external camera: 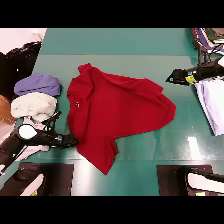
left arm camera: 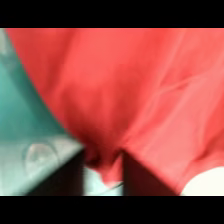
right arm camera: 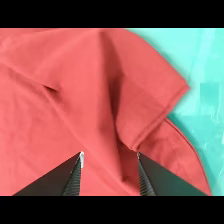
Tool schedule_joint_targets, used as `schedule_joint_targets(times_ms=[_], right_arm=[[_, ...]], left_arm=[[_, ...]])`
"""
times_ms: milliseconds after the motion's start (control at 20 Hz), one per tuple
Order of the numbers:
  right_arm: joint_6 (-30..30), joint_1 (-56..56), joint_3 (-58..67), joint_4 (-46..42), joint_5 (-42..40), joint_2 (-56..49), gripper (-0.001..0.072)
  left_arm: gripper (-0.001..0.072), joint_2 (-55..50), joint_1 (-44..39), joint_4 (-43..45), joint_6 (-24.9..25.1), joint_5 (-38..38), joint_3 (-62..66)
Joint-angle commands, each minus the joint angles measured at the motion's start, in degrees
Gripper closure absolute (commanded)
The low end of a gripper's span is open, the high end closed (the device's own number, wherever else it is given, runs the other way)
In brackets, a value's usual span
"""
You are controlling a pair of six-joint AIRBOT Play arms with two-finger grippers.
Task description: Fold the shirts.
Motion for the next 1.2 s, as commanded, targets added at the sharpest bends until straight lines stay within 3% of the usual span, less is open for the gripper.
schedule_joint_targets(times_ms=[0, 200, 250, 300, 350, 450, 600, 650, 850, 900, 1000, 1050, 1150], right_arm=[[0.2, -3.0, -0.1, -1.0, 6.1, 0.0, 0.0304], [0.2, -10.4, -10.0, -5.3, 11.6, 2.9, 0.0303], [0.1, -12.7, -14.9, -5.0, 11.2, 4.0, 0.0242], [0.1, -14.5, -19.2, -5.0, 11.0, 4.6, 0.0092], [0.1, -16.1, -23.0, -4.4, 10.8, 4.8, 0.0086], [-2.4, -18.0, -29.5, -0.7, 8.0, 4.8, 0.0217], [-4.0, -18.0, -34.2, 4.7, -0.8, 4.8, 0.023], [-4.4, -18.0, -34.8, 6.3, -3.2, 4.7, 0.0272], [-7.6, -17.6, -35.0, 14.3, -6.3, 3.1, 0.0288], [-7.7, -17.1, -35.0, 14.3, -6.4, 2.3, 0.0355], [-9.9, -15.7, -35.0, 14.4, -6.1, 1.2, 0.066], [-10.6, -14.8, -34.9, 14.4, -6.3, 1.3, 0.0695], [-10.8, -14.5, -32.9, 14.4, -6.1, 3.6, 0.0696]], left_arm=[[0.0678, 0.0, -2.1, 0.8, -1.1, 2.9, 1.5], [0.0678, 0.0, -2.1, 7.9, -1.2, 3.6, 9.6], [0.0679, 0.0, -2.1, 9.7, -1.2, 4.2, 11.3], [0.0679, 0.0, -2.1, 11.0, -1.4, 5.0, 12.7], [0.0679, 0.0, -2.1, 11.4, -1.9, 6.1, 13.6], [0.0678, 0.0, -2.1, 11.5, -4.1, 8.4, 13.9], [0.0678, -0.3, -2.1, 11.4, -4.6, 7.7, 13.9], [0.0679, -0.3, -2.1, 11.4, -4.7, 7.4, 13.9], [0.0678, -0.3, -2.1, 11.3, -6.1, 7.4, 13.9], [0.0678, -0.3, -2.1, 11.2, -6.1, 7.4, 13.9], [0.0678, -0.3, -2.1, 10.6, -6.1, 7.3, 13.9], [0.0678, -0.3, -2.1, 10.2, -6.2, 7.2, 14.1], [0.0678, -0.3, -2.1, 10.6, -6.1, 5.9, 17.6]])
